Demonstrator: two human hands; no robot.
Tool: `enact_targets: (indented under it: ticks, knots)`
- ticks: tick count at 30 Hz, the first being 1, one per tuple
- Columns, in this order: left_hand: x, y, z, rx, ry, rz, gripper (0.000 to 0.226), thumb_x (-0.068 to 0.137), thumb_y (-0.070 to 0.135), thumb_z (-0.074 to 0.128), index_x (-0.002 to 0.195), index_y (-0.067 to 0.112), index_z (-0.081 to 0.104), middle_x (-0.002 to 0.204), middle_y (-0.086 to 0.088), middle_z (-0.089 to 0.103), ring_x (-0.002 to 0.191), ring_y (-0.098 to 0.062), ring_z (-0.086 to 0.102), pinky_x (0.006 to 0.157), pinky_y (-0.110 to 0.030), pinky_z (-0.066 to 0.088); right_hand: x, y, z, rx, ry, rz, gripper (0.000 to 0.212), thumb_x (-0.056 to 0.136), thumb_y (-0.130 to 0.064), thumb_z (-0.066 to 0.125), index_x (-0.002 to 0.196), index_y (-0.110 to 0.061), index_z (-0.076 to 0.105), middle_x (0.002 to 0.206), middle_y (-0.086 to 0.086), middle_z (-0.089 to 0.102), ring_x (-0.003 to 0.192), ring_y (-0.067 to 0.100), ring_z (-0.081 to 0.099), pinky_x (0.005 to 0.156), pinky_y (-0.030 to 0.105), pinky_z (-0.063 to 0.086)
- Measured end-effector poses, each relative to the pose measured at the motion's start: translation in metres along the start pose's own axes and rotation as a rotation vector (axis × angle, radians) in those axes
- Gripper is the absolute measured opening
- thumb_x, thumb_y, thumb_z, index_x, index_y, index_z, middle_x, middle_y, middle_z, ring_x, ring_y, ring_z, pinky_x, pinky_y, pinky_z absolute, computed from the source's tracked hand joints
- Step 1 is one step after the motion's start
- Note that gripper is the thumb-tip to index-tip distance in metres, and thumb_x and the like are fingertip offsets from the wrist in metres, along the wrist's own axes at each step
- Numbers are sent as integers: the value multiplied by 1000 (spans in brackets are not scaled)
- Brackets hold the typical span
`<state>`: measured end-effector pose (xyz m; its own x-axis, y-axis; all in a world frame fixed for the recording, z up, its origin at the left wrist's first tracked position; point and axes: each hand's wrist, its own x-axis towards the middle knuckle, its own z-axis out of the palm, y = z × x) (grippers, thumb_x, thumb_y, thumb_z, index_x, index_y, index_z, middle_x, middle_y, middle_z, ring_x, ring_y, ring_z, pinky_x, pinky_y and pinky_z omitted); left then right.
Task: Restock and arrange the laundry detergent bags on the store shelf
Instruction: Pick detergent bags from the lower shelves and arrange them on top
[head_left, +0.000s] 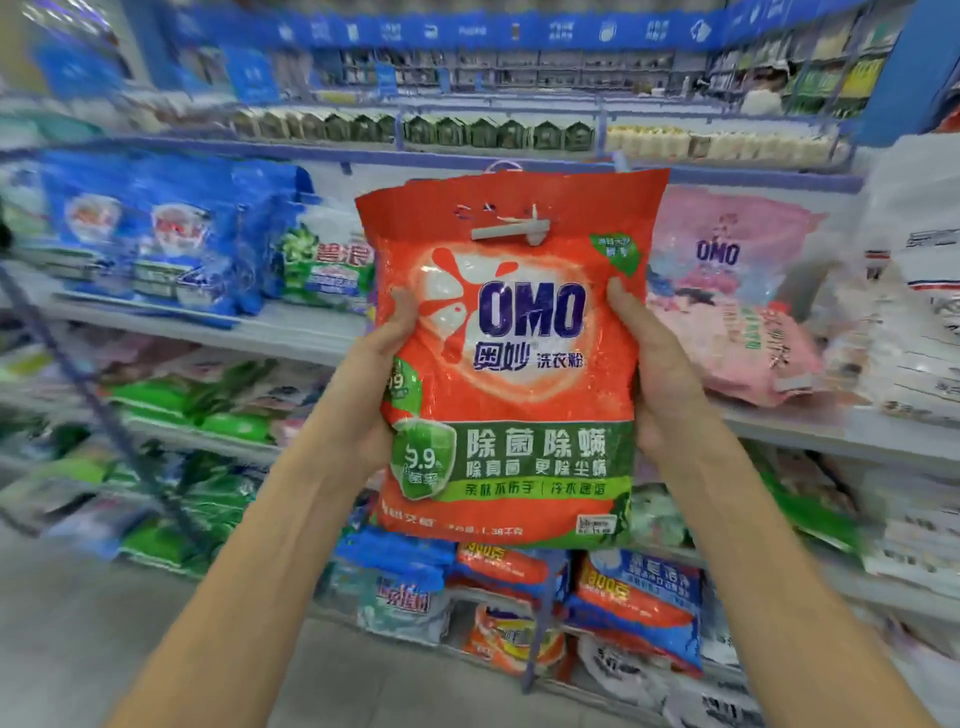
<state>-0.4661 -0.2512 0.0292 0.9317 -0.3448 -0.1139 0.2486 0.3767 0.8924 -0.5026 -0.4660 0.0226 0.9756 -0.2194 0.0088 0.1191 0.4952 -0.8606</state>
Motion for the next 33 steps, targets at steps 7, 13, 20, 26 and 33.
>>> enact_targets:
  ticks: [7,13,20,26,33]
  knots:
    - [-70,40,-151,-7,308,37,57,94,59,58,124,12,71,114,-16,76,102,-33,74,88,-52,60,-4,117,138,47,-143,277,46,94,-45,66,130,-16,69,121,14,74,109,35,73,89,53,60]
    - [-114,66,-259,-88,488,56,56,95,58,58,127,13,69,116,-15,75,105,-33,73,81,-48,63,-3,194,239,56,-298,467,37,97,-43,63,120,-16,73,119,16,75,112,38,71,101,59,52]
    - [-124,113,-372,-131,639,101,49,91,56,63,115,14,72,107,-16,77,90,-32,77,72,-45,64,39,286,355,31,-472,562,52,95,-45,67,136,-14,65,128,18,70,118,41,67,105,62,48]
    - [-118,169,-467,-136,786,145,57,90,59,61,121,12,71,111,-18,76,97,-35,75,78,-48,63,84,353,471,15,-557,606,48,96,-42,66,134,-13,66,124,18,72,115,40,69,103,61,50]
    - [-125,228,-587,-173,940,198,52,91,58,63,120,16,69,106,-15,78,91,-33,77,74,-47,64,115,428,609,-44,-659,664,42,94,-41,69,127,-14,71,120,16,74,111,38,71,100,58,54]
